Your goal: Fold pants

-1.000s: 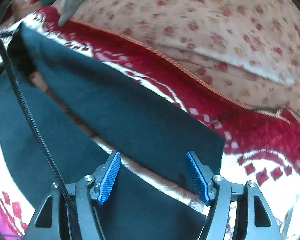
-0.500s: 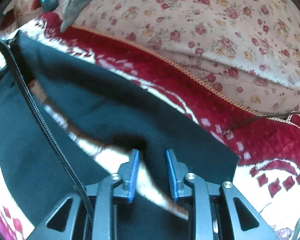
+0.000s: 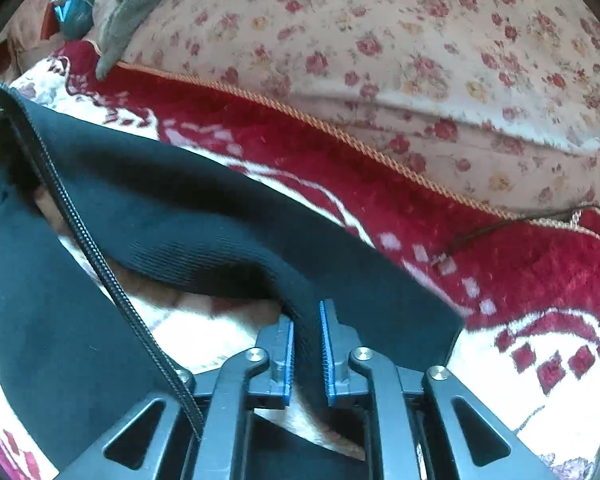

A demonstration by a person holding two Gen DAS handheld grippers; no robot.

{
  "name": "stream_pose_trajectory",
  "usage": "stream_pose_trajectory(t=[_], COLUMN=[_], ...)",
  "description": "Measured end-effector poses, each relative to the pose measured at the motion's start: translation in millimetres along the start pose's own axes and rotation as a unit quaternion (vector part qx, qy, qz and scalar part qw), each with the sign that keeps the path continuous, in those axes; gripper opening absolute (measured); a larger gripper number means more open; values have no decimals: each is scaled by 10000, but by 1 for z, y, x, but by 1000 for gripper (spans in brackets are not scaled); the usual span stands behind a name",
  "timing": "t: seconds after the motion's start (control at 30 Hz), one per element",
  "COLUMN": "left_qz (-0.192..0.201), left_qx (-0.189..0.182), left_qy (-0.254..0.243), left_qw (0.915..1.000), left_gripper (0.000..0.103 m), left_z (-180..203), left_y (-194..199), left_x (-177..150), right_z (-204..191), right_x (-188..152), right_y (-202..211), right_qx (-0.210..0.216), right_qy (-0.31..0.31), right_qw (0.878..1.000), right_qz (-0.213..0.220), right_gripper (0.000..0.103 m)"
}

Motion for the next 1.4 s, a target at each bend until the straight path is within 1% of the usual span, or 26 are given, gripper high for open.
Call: stream_pose_trajectory(t=[0.1,0.2,0.3,0.37,0.43,0.5,0.57,0.63,0.7,0.73,0.77,0.8,0.83,0.87,0.93,1.03,1.1,1.13,1.17,1.2,1.23,1.27,1.3,1.33,1.4], left_qz=[185,298,311,231,128,-16,-253,-352,-301,-306,-309,-295,-240,-163,-90,-53,-141,-145,-143,-142,-147,-143,-132,-107,-152], left_qx=[-43,-109,-215,-265,-189,-137,-146,-197,-451,-591,-627,-656,-633,-601,-570,-637,-702,-669,-560,-502,-452,-452,-446,-328,32], left_qy=[11,-65,-249,-447,-756,-873,-751,-573,-261,-110,-34,72,193,310,564,1062,1278,1311,1322,1332,1393,1499,1554,1622,1654], left_qw=[9998,9995,9990,9984,9969,9961,9967,9975,9982,9977,9975,9974,9975,9976,9967,9923,9892,9890,9895,9897,9891,9876,9867,9862,9861], left_gripper=[12,12,12,12,12,12,12,13,20,23,33,47,54,56,56,56,56,56,56,56,56,56,56,56,56], left_z=[0,3,10,19,29,35,34,30,23,17,14,9,2,-4,-17,-34,-41,-44,-48,-50,-54,-61,-67,-77,-94], left_y=[17,34,52,61,65,63,53,50,60,66,70,76,82,88,94,91,82,79,74,71,68,66,64,62,59], left_x=[4,2,-15,-36,-65,-86,-105,-111,-111,-110,-110,-109,-108,-107,-101,-88,-82,-81,-80,-80,-79,-78,-78,-77,-79], right_z=[-2,-8,-17,-21,-25,-29,-34,-41,-42,-40,-37,-34,-32,-33,-39,-63,-87,-100,-116,-132,-150,-164,-183,-198,-235], right_x=[4,6,-3,-18,-37,-60,-81,-102,-107,-107,-107,-107,-107,-106,-100,-73,-49,-38,-24,-8,10,25,44,59,93], right_y=[28,67,99,114,121,120,107,86,88,92,97,103,109,118,132,140,133,128,121,114,105,97,87,79,62], right_qx=[-22,-104,-235,-239,-378,-379,-254,-300,-321,-259,-162,-61,34,160,459,1151,1857,2139,2433,2756,3121,3381,3658,3809,4026], right_qy=[-27,-1,168,163,251,207,109,194,60,-68,-231,-400,-514,-619,-873,-1207,-1465,-1534,-1588,-1643,-1720,-1763,-1783,-1762,-1630], right_qw=[9997,9986,9981,9985,9984,9989,9996,9988,9992,9993,9991,9986,9983,9978,9951,9842,9679,9604,9517,9409,9273,9173,9065,9013,8965], right_qz=[258,511,539,463,342,190,15,-322,-227,-244,-306,-334,-282,-173,64,601,852,916,992,1086,1144,1145,1124,1072,872], right_gripper=[9,9,9,9,9,9,9,9,12,17,24,26,27,27,29,32,36,36,36,36,38,44,47,52,52])
Point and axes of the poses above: each gripper's, at about its wrist camera, not at the fingertips, and y roughly against the way its jaws point, z to its right, x to its top, the point moved 4 cm from there along -y, roughly the way its jaws point, and after that the axes turned 4 degrees about z, right-handed, at the moved point
